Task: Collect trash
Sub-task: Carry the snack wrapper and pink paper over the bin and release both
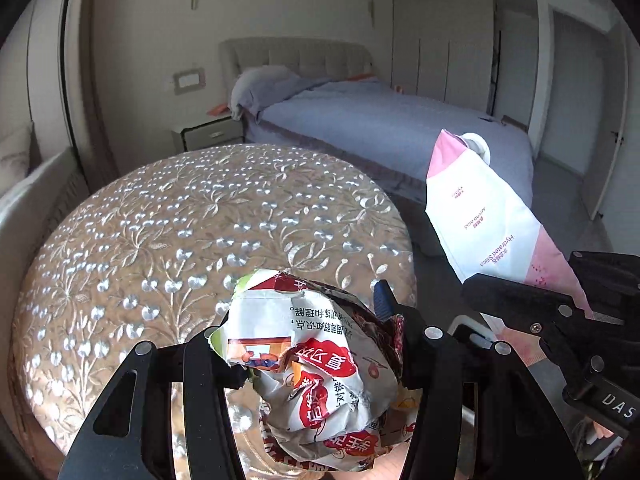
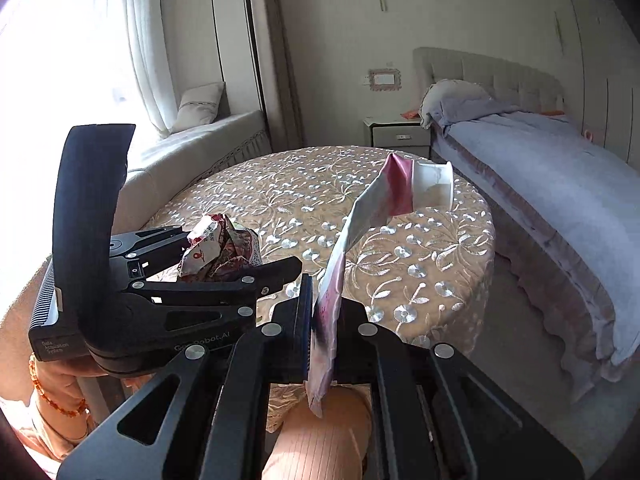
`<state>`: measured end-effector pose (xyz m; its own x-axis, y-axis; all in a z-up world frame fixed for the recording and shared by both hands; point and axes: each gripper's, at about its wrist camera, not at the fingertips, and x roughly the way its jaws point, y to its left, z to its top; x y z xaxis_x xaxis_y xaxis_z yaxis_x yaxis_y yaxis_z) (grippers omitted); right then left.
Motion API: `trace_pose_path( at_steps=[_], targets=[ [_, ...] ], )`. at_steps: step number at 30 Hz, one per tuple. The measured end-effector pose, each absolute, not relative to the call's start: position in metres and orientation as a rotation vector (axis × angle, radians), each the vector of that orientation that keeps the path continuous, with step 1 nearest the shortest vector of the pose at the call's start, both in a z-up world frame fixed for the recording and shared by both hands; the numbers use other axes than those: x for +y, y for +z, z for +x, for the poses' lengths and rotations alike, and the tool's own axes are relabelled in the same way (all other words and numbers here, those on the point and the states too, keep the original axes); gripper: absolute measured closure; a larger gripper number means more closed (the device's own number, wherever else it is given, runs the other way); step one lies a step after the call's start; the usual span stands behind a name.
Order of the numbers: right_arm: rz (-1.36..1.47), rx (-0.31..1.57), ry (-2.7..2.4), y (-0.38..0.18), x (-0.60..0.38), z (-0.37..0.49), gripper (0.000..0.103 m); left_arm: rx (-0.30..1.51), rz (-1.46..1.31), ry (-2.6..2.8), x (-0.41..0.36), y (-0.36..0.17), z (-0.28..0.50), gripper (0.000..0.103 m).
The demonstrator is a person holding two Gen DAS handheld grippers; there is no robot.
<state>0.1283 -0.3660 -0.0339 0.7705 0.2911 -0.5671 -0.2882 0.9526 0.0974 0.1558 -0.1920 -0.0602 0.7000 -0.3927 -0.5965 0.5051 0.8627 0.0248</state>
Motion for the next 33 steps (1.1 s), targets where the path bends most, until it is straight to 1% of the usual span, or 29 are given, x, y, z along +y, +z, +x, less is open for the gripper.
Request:
trace_pose_path(
  at_steps=[6,14,20,25,29,33],
  targets=[
    [0.029,0.636,0.199,-0.041,-0.411,0.085,0.095,0.667,0.272,-0.626,-0.247,-0.085,0.138,0.051],
    [0.095,0.743,0.054,-0.071,-0.465,0.054,0.095,0.721,0.425,-0.765,-0.323,-0.127,0.123,0.051],
    [0.139,0.871,-0.036,-0.116,-0.501,0.045,0.095,0.816,0.554,-0.862,-0.376,-0.179,0.126,0.051],
    [0.177,0.979,-0.069,-0.165,-0.527,0.043,0.094,0.938,0.641,-0.940,-0.415,-0.233,0.133,0.051],
    [0.209,1.069,-0.089,-0.203,-0.545,0.044,0.094,1.020,0.707,-0.949,-0.436,-0.270,0.142,0.051],
    [0.252,1.144,-0.092,-0.236,-0.557,0.041,0.094,1.078,0.744,-0.952,-0.450,-0.295,0.148,0.051]
  ],
)
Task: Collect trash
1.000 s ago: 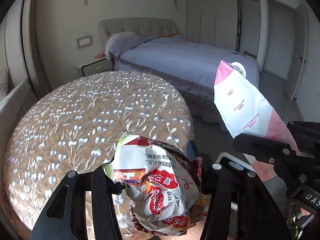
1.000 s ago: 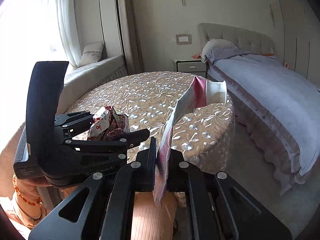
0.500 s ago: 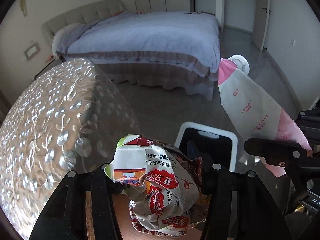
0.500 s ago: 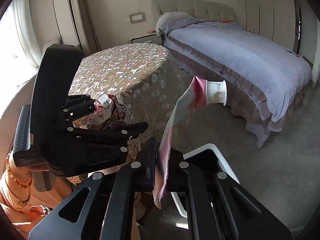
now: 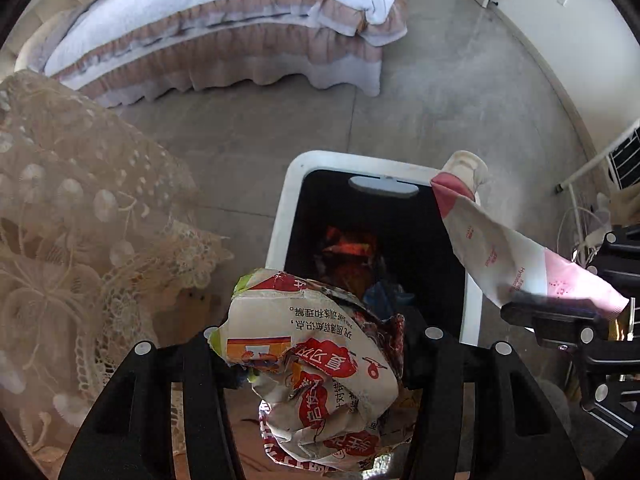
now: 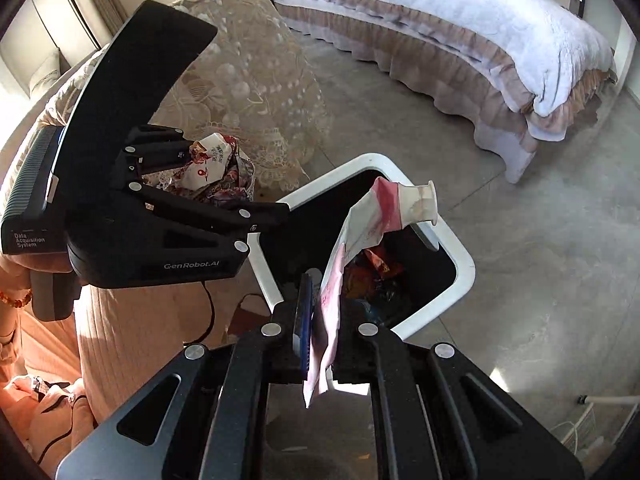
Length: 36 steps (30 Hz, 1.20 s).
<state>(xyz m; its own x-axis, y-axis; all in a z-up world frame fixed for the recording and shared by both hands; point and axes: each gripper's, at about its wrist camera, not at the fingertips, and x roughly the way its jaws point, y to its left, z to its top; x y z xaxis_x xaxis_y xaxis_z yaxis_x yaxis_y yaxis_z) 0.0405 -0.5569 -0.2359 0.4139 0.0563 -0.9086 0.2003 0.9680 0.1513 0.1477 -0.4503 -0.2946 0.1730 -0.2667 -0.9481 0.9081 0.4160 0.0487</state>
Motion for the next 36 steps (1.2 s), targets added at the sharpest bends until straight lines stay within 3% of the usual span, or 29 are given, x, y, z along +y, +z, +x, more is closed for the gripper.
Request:
trace_pose_path(
  at_steps=[3,4,5,7,8,11,27,36],
  targets=[
    [0.248,1.180,-0.098,-0.253,-0.563,0.039,0.094,1.149,0.760,-0.963,-0.461,-0.312,0.148,0.044],
    [0.237,1.193,-0.097,-0.259,-0.563,0.038,0.094,1.184,0.767,-0.964,-0.464,-0.319,0.150,0.031],
    [0.215,1.217,-0.101,-0.268,-0.567,0.040,0.093,1.210,0.777,-0.963,-0.467,-0.327,0.151,0.007],
    [0.165,1.277,-0.123,-0.284,-0.570,0.038,0.046,1.232,0.806,-0.971,-0.471,-0.338,0.148,0.005],
    [0.159,1.290,-0.134,-0.290,-0.571,0.037,0.006,1.237,0.825,-0.967,-0.473,-0.343,0.147,0.005],
    [0.164,1.337,-0.126,-0.299,-0.574,0.033,0.005,1.241,0.826,-0.978,-0.475,-0.348,0.144,0.005],
    [0.149,1.219,-0.189,-0.263,-0.585,0.030,0.005,1.143,0.797,-0.963,-0.458,-0.313,0.145,0.005],
    [0.082,0.946,-0.247,-0.178,-0.551,0.040,0.005,0.840,0.615,-0.766,-0.396,-0.199,0.147,0.005]
  ],
)
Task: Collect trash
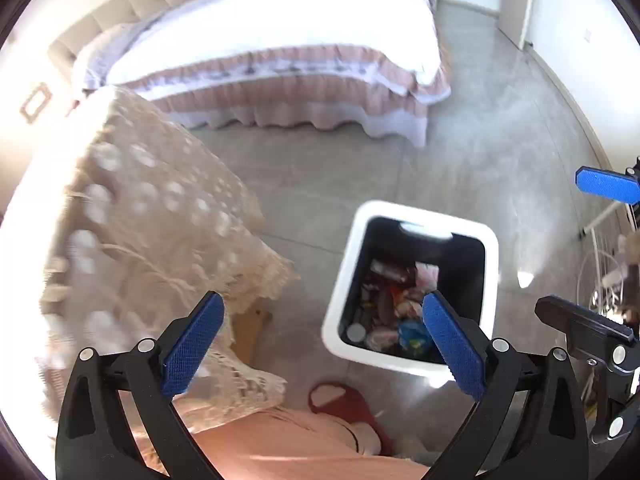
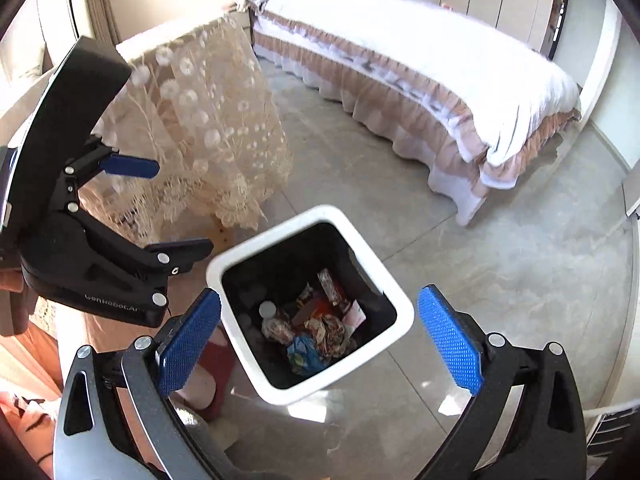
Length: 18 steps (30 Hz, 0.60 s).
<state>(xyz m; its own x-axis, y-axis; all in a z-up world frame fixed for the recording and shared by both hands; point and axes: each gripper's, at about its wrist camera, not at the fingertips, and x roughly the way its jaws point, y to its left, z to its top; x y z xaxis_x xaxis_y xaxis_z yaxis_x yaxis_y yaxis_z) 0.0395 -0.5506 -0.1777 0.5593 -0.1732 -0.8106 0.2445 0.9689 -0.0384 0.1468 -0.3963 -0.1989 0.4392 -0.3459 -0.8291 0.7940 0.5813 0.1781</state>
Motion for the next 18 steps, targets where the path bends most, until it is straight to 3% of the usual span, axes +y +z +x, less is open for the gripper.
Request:
trace_pose_path(
  at_steps=[8,18],
  targets=[
    [0.044,0.600,-0.219,-0.080,-0.491,0.044,0.005,0.581,0.330,-0.547,-0.296,-0.094,0.145,0.005],
    [0.048,0.459,-0.077,-0.026,-0.411,0.061,0.005,0.478,0.195,-0.361,-0.179,-0.053,0.136,0.005]
  ],
)
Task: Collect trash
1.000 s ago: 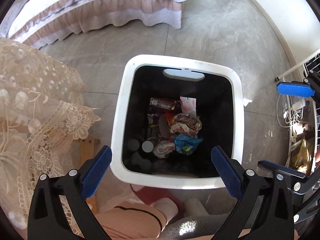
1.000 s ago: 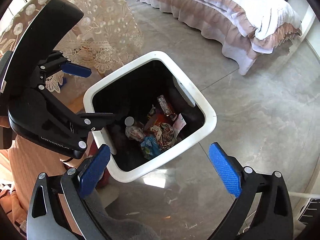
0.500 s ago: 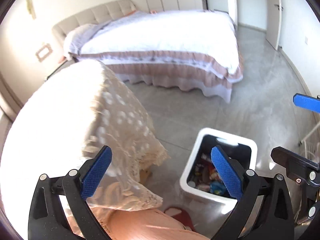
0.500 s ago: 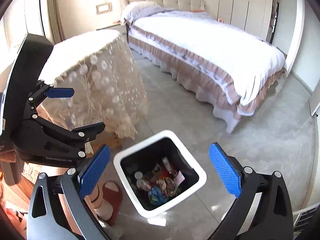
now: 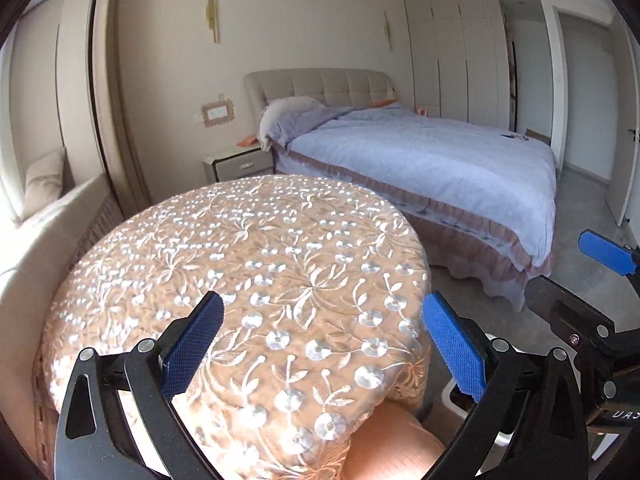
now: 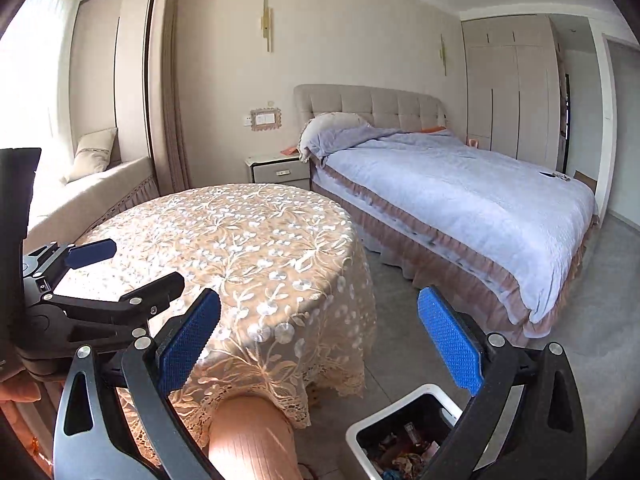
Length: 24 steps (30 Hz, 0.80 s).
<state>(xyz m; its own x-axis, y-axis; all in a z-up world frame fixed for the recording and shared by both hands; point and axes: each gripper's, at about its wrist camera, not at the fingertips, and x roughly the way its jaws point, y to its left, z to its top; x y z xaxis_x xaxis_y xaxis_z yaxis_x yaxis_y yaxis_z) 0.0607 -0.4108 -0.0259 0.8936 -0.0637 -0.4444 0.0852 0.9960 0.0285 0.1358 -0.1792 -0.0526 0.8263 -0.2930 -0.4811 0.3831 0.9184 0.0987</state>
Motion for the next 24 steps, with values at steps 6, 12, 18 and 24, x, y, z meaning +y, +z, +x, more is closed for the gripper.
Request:
trace_pose_path(
  at_steps=[6,12,18,24],
  targets=[
    [0.071,0.424,-0.022,-0.006,-0.357,0.072,0.005,0.455,0.119,-0.282,-0.120,-0.042,0.129,0.005],
    [0.054,0.410,0.029,0.003,-0.313,0.075,0.005,0.432,0.071,-0.207,-0.080,-0.035,0.120,0.005],
    [0.017,0.377,0.071,0.011,-0.274,0.067,0.005,0.423,0.008,-0.151,-0.046,-0.029,0.107,0.005],
    [0.006,0.353,0.075,0.014,-0.257,0.058,0.005,0.389,-0.013,-0.107,-0.025,-0.025,0.090,0.005]
  ],
)
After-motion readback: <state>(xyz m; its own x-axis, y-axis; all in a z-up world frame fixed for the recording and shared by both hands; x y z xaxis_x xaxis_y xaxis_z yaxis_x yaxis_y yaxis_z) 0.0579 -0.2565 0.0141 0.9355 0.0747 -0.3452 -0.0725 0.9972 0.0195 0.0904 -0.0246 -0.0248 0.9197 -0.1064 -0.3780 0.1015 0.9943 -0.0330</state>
